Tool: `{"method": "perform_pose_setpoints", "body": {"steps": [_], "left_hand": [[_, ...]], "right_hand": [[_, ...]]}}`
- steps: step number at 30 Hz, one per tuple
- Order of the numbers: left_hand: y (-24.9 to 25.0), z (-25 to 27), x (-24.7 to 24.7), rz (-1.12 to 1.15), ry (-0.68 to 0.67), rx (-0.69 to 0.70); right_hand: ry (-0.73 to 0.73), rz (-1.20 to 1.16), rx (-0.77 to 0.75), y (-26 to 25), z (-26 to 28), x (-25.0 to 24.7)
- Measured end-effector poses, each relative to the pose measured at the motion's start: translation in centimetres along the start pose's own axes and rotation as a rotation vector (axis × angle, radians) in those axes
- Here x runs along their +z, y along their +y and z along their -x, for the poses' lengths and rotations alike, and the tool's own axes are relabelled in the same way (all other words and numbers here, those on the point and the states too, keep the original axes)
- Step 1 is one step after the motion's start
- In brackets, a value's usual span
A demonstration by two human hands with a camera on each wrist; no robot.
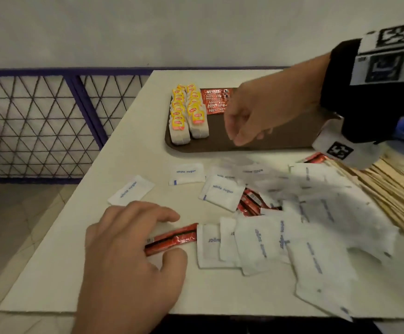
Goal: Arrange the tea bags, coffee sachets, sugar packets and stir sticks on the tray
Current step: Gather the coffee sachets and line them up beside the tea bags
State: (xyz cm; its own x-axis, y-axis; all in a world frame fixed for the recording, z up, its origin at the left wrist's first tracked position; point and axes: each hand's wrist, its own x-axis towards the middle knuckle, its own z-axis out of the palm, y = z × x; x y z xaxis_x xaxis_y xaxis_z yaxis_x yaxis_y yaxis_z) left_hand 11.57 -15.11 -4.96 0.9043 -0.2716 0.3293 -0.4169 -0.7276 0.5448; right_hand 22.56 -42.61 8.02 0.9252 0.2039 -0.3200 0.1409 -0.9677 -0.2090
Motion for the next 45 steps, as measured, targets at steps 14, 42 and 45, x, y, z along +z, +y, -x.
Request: {"method": "perform_pose_setpoints", "body": {"steps": [14, 42, 45], "left_hand": [[1.7, 0.6, 0.6, -0.142, 0.06, -0.117], [8.9, 2.5, 5.3, 0.456, 0.401, 0.028], [8.9, 2.6, 5.2, 0.466, 0.398, 0.021]], "right_hand": [[-0.14, -0.02, -0.178, -2.5, 19.9, 13.8], [0.077, 0.422, 0.157, 10.8, 7.1, 5.0], [0.061, 0.503, 0.146, 10.5, 6.4, 5.2]]}}
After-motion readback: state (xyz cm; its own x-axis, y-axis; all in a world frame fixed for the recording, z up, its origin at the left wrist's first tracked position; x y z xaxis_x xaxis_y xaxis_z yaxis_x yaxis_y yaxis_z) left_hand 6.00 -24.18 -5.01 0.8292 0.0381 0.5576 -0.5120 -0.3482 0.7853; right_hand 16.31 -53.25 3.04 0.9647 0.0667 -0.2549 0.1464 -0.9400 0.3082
